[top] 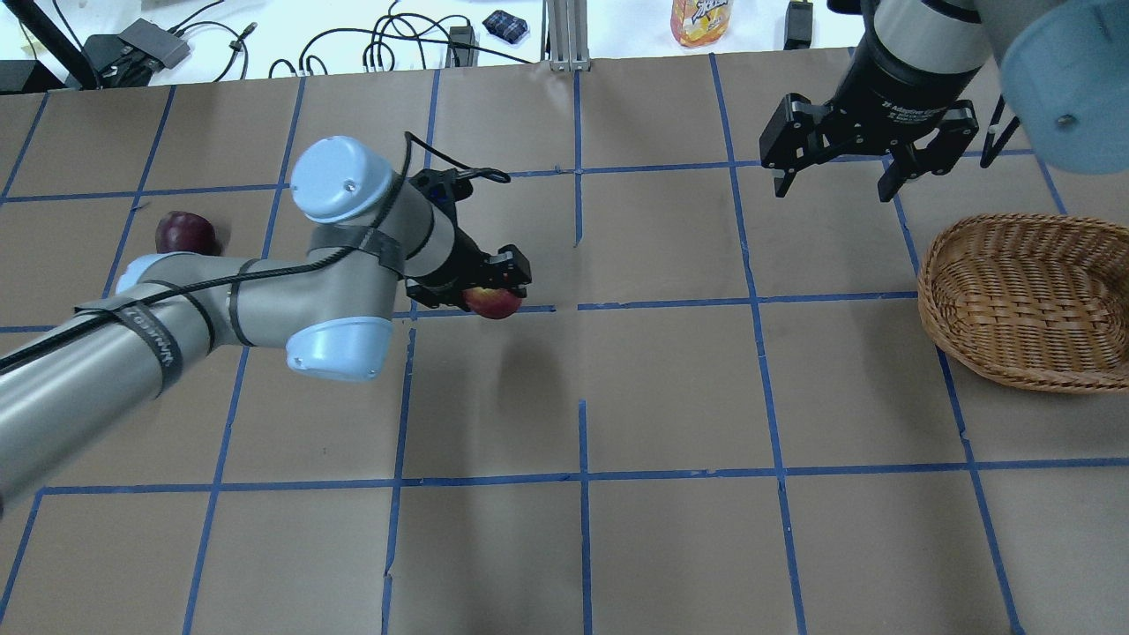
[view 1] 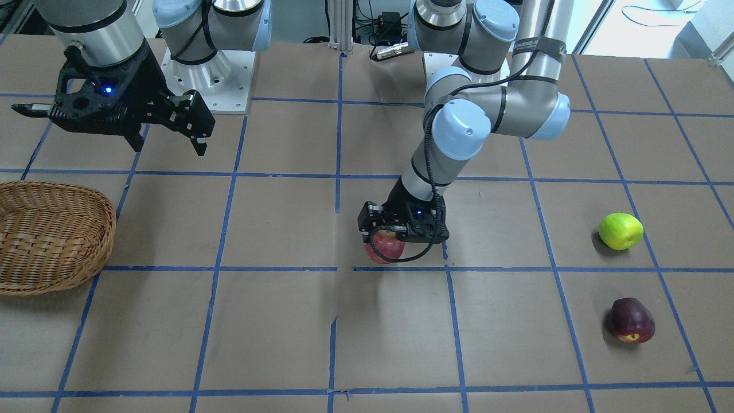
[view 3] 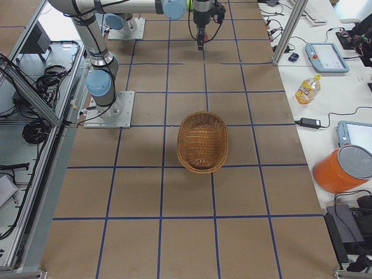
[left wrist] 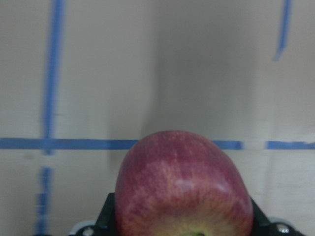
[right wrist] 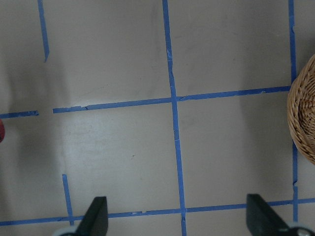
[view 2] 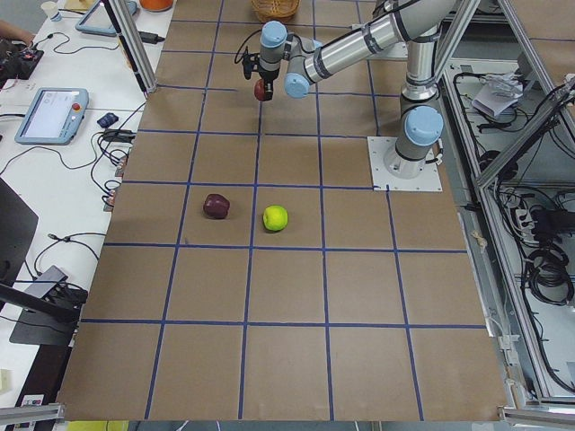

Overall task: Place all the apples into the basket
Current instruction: 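Carry the red apple toward the table center and release it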

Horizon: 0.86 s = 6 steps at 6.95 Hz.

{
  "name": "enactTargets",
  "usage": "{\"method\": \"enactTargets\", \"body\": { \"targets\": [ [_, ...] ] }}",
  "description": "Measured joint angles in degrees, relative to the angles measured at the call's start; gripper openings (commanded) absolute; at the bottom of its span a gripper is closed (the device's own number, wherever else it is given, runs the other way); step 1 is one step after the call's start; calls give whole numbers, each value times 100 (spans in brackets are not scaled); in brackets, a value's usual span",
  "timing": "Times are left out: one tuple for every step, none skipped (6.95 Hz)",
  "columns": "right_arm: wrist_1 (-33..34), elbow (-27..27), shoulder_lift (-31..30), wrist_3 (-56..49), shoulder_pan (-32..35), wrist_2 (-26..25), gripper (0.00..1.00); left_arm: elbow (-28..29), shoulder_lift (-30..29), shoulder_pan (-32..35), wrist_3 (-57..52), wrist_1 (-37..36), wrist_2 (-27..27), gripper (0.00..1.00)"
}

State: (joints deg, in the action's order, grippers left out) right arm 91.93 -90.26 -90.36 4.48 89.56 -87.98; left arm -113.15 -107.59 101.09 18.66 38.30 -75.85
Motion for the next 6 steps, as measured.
{"method": "enactTargets", "body": {
  "targets": [
    [0, 0, 1, 0, 0, 0, 100, 14, -244, 264, 279, -393, -39, 45],
    [0, 0, 1, 0, 0, 0, 100, 21, -496, 417, 432, -772, -64, 99],
    [0, 1, 1, 0, 0, 0, 100, 29, -727, 528, 647, -1087, -83, 100],
    [0, 3, 1, 2, 0, 0, 100, 58, -903, 626, 1096, -1341, -141, 100],
    [12, 4, 9, 0, 0, 0, 100, 195, -937, 669, 1361, -1486, -225, 100],
    [84, 12, 46, -5, 0, 0, 100, 519, -855, 595, 1011, -1242, -265, 100]
  ]
}}
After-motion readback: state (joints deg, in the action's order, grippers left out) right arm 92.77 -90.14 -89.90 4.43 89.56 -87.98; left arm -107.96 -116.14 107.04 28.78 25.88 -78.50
